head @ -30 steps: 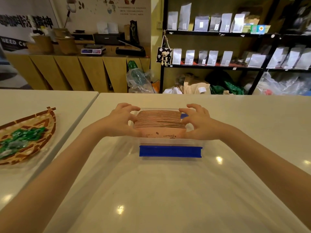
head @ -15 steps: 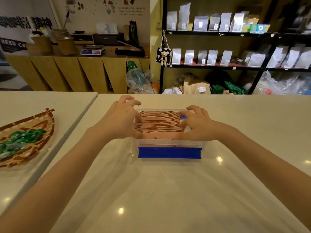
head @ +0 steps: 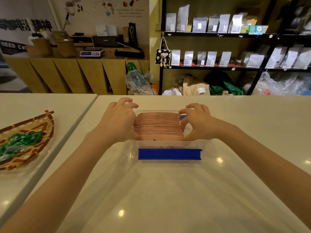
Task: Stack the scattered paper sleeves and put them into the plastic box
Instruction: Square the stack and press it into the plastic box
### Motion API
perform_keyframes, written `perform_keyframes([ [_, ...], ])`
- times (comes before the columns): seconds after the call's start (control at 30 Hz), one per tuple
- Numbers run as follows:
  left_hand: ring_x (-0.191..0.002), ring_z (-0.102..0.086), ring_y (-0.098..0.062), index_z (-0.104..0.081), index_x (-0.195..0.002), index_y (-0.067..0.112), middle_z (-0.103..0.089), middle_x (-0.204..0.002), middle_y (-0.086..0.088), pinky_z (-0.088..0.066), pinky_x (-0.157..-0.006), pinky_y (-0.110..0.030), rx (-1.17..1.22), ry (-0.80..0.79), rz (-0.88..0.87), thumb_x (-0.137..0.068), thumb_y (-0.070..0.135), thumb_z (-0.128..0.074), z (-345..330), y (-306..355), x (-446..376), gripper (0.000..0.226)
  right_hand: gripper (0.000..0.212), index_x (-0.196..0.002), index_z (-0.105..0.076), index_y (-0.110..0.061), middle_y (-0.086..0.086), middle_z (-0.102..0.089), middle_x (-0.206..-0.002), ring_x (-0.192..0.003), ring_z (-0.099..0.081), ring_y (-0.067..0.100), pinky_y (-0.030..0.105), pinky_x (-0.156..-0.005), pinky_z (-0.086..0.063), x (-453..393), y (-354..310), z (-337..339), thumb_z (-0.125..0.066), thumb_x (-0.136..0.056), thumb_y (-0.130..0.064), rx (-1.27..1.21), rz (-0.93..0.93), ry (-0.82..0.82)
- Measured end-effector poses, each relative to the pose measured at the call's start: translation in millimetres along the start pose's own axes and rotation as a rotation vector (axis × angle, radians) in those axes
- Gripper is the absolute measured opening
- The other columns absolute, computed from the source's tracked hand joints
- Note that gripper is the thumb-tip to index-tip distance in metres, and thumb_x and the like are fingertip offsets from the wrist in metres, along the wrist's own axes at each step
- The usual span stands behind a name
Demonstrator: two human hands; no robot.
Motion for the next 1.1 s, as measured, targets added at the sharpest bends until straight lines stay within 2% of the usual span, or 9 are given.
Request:
perform_keyframes([
  [0.2, -0.139, -0.018, -0.021, -0.063, -0.114, 0.022, -0.036, -0.147, 0.001, -0.019, -0.113, -0.042, -0.07, 0.029, -0.076, -0.075, 0.043, -0.066, -2, 8, -1, 0.045, 0.032, -0.1, -0.068, -0.027, -0.002, -0.028, -0.151, -0.139, -0.01, 0.023, 0.045, -0.113, -0.002, 3, 1, -6, -0.068, -0.073, -0.044, -0.033, -0.009, 0.065],
  [0.33, -0.135, -0.026, -0.023, -0.052, -0.125, 0.025, -0.04, -0.143, -0.001, -0.025, -0.11, -0.042, -0.033, -0.031, -0.059, -0.074, 0.047, -0.065, -1, 5, -2, 0.057, 0.032, -0.102, -0.067, -0.029, -0.003, -0.028, -0.151, -0.14, -0.01, 0.023, 0.046, -0.114, -0.002, 5, 2, -7, -0.068, -0.074, -0.043, -0.054, -0.021, 0.067],
  [0.43, -0.13, -0.033, -0.021, -0.054, -0.122, 0.023, -0.046, -0.138, -0.001, -0.029, -0.107, -0.04, -0.022, -0.051, -0.057, -0.074, 0.047, -0.064, -1, 5, -2, 0.055, 0.032, -0.104, -0.066, -0.03, -0.002, -0.028, -0.151, -0.14, -0.01, 0.023, 0.046, -0.114, -0.003, 6, 3, -7, -0.067, -0.074, -0.043, -0.056, -0.026, 0.067],
  [0.7, -0.13, -0.034, -0.019, -0.058, -0.119, 0.02, -0.048, -0.137, 0.001, -0.03, -0.107, -0.038, -0.036, -0.035, -0.084, -0.075, 0.045, -0.064, -4, 8, 1, 0.051, 0.034, -0.109, -0.063, -0.031, -0.002, -0.025, -0.152, -0.14, -0.011, 0.024, 0.048, -0.114, -0.008, 10, 4, -6, -0.066, -0.076, -0.041, -0.094, -0.038, 0.03],
  [0.8, -0.13, -0.033, -0.019, -0.057, -0.12, 0.021, -0.047, -0.138, 0.001, -0.031, -0.107, -0.038, -0.051, -0.028, -0.081, -0.075, 0.046, -0.064, -4, 7, 2, 0.052, 0.034, -0.108, -0.063, -0.031, -0.001, -0.032, -0.148, -0.137, -0.015, 0.023, 0.046, -0.112, -0.012, 10, 4, -5, -0.066, -0.076, -0.042, -0.072, -0.026, 0.033],
  [0.93, -0.128, -0.035, -0.02, -0.06, -0.117, 0.021, -0.049, -0.135, -0.001, -0.033, -0.104, -0.038, -0.055, -0.023, -0.06, -0.074, 0.048, -0.063, -4, 6, 2, 0.051, 0.032, -0.105, -0.065, -0.03, 0.0, -0.047, -0.131, -0.125, -0.028, 0.021, 0.039, -0.105, -0.02, 11, 2, -2, -0.064, -0.076, -0.045, -0.046, -0.004, 0.031],
  [1.1, -0.125, -0.038, -0.02, -0.06, -0.116, 0.023, -0.05, -0.133, -0.001, -0.035, -0.102, -0.038, 0.013, -0.056, -0.048, -0.071, 0.05, -0.066, -3, 0, 1, 0.052, 0.032, -0.106, -0.064, -0.028, 0.001, -0.051, -0.127, -0.123, -0.033, 0.021, 0.041, -0.107, -0.019, 12, -1, 1, -0.063, -0.078, -0.042, -0.067, -0.027, -0.023],
])
Point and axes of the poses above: each hand's wrist, its own x-axis away from the middle knuckle, its own z-axis out of the back of the hand, y = z × x, the point moved 1 cm from there along -x, towards the middle knuckle
